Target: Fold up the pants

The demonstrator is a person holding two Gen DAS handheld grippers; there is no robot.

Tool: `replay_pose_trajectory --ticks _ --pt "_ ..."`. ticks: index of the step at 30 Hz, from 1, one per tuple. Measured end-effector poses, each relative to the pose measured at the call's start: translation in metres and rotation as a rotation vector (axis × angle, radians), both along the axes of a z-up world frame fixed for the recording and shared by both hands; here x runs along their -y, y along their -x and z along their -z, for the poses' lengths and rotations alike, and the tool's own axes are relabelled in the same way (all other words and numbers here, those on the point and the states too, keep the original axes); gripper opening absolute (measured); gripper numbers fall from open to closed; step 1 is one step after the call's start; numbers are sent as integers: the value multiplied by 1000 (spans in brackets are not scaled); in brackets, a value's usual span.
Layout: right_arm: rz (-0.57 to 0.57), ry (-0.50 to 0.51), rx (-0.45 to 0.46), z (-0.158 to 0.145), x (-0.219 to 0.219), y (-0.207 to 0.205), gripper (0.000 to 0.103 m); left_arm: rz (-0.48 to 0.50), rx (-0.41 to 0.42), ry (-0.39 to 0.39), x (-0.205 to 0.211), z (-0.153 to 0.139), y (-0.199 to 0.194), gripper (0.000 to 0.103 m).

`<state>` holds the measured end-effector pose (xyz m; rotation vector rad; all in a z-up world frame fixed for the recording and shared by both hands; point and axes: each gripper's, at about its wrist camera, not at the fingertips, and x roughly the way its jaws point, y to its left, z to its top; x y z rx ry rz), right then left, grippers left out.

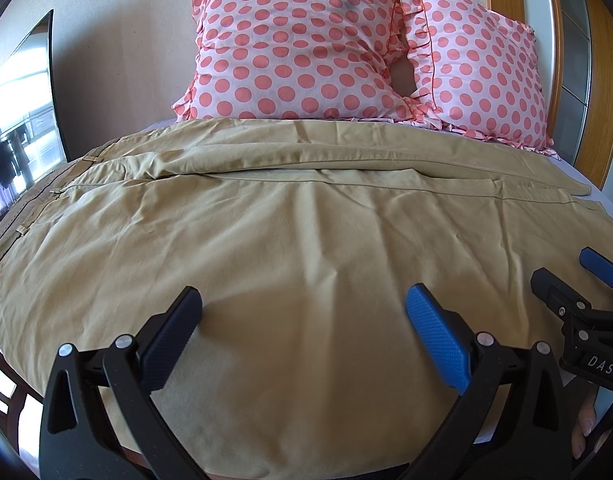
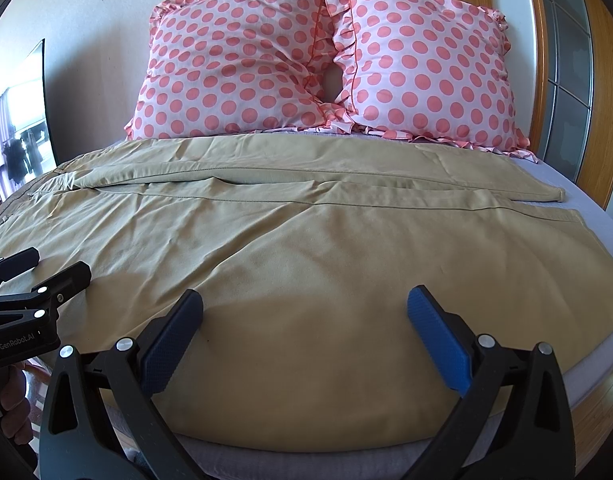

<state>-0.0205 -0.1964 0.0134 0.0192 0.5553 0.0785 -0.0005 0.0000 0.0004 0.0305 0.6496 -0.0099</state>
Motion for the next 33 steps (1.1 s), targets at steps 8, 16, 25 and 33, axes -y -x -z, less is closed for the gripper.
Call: replay_pose_trajectory --ticks 8,16,25,33 --pt "0 0 1 0 0 0 102 0 1 0 0 0 0 101" --pt "0 -1 3 0 0 1 102 0 2 0 0 0 0 101" --pt "1 -1 5 0 0 1 102 0 3 0 0 0 0 101" --pt "2 -1 11 -18 6 5 102 0 5 0 0 0 0 101"
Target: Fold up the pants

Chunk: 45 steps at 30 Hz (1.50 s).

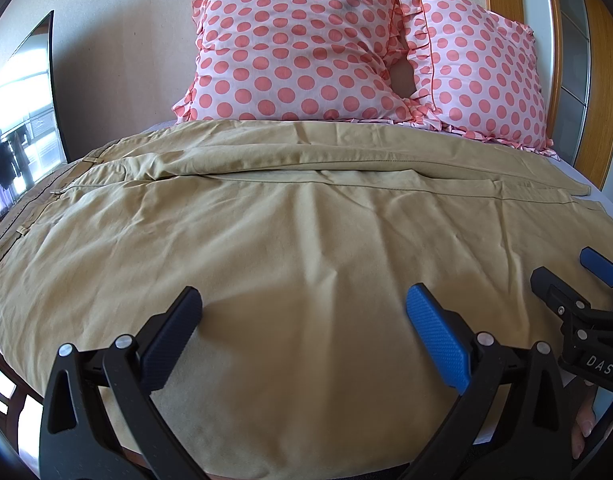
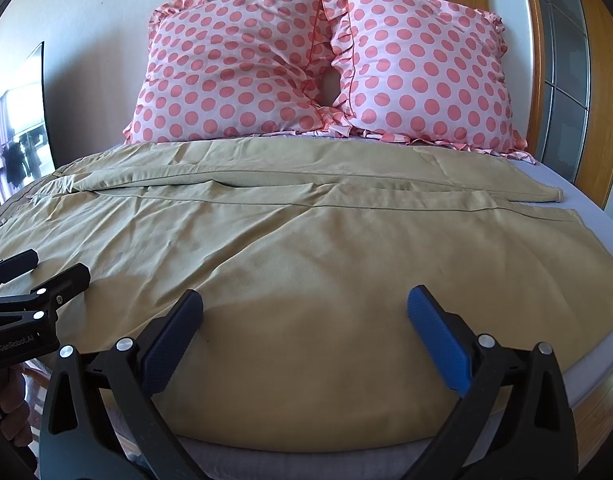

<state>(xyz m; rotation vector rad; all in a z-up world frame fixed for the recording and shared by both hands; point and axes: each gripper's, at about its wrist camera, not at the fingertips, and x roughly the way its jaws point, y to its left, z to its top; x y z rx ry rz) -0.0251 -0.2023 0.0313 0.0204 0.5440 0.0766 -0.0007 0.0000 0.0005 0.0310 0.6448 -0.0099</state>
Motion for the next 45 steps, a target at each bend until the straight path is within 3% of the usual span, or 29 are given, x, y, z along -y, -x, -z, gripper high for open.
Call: replay_pose_trajectory --ticks 12,16,19,21,25,30,33,36,39,40,42,43,45 --pt "-13 1 -7 6 4 -1 102 6 2 -1 0 0 0 101" --pt "1 -42 4 -22 28 -20 102 29 -34 14 -6 -5 -4 101" --pt "114 -33 29 -55 64 -53 102 28 -36 35 -9 -8 -6 101" --pt "218 -35 -3 -70 95 -89 102 30 -30 66 -13 -14 -8 101" --pt "447 -65 -87 -75 163 -168 102 48 -3 122 -18 -26 -13 101" --pt "610 -207 -269 -51 236 -272 73 62 29 135 -24 -36 -17 101" --pt "686 -294 -344 -30 261 -313 71 65 28 175 -31 -39 -21 101" --pt "762 -283 -372 -15 272 -342 72 59 22 207 -38 -38 -26 101" --pt "801 -155 -387 -9 273 -363 70 49 7 214 -41 -34 -32 101" --pt "791 -108 -377 -7 270 -366 64 46 -1 213 -41 -32 -35 101" --pt "753 -117 -348 -3 270 -362 47 46 -13 217 -40 -28 -35 101" --pt "738 -123 -336 -2 270 -356 29 48 -17 222 -40 -26 -35 101" --pt "700 -179 -313 1 275 -341 11 56 -25 238 -39 -25 -36 101"
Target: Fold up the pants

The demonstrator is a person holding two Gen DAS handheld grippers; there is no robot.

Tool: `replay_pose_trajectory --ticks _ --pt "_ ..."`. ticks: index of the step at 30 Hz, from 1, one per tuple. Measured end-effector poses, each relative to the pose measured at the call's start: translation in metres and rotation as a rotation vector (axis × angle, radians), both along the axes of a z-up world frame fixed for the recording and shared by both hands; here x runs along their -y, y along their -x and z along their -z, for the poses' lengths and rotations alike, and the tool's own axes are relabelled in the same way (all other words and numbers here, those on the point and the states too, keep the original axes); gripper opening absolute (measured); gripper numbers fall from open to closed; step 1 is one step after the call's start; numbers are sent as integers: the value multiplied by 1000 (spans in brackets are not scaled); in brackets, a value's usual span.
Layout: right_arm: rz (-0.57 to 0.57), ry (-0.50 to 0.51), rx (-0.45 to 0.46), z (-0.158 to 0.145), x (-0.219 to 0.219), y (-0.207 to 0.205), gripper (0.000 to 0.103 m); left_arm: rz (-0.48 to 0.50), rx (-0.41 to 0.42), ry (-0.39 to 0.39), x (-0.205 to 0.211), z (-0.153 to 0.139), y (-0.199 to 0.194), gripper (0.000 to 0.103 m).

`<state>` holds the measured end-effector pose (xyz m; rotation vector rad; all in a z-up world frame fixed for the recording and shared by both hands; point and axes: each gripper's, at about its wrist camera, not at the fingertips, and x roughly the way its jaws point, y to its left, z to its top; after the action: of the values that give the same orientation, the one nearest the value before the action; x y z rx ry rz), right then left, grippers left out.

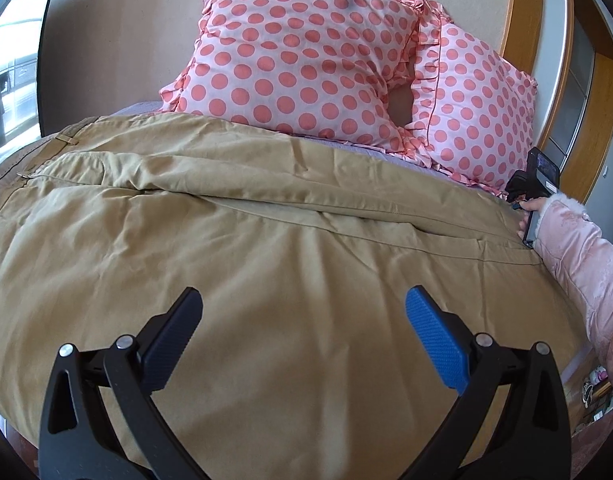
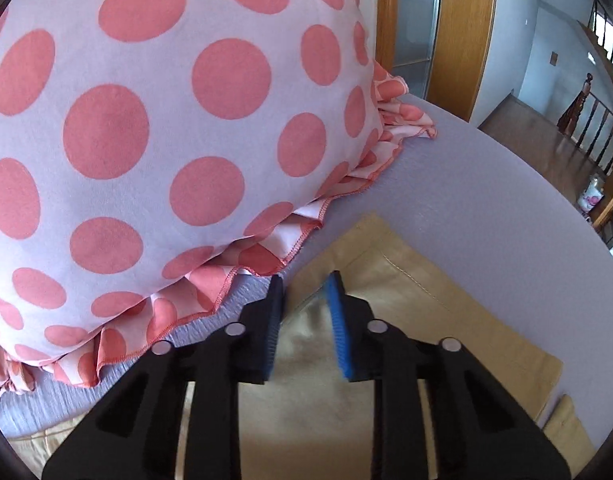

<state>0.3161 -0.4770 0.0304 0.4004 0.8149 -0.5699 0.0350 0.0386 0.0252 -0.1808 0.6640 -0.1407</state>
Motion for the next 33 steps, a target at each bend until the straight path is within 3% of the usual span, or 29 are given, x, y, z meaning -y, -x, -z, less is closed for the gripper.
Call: replay_pose_trajectory --ticks 4,8,10,14,17,18,19,21,22,25,33 --pt "-25 -220 171 4 22 48 5 14 15 23 -1 -3 7 101" --pt "-92 -352 437 -9 19 142 5 9 53 57 -9 -10 17 101" --pt "-103 -419 518 -7 15 200 5 7 52 100 -15 -13 18 101" --pt "-70 -510 512 21 5 275 5 18 51 188 -22 -19 11 101" --pt "-48 -609 461 36 12 287 7 44 75 244 -22 -25 6 101" --pt "-31 -636 455 40 12 290 12 48 81 247 -21 -27 5 101" --pt "-14 -658 456 42 16 293 16 43 83 236 -20 -29 5 101" --pt "5 -677 467 45 17 299 39 12 100 192 -19 -32 9 101" --pt "6 -684 472 46 18 297 41 -6 113 168 -20 -33 12 101" --pt "17 -696 477 46 20 291 41 -46 133 118 -26 -37 15 101" --pt "48 -719 468 46 24 278 39 -51 116 96 -40 -52 -12 101"
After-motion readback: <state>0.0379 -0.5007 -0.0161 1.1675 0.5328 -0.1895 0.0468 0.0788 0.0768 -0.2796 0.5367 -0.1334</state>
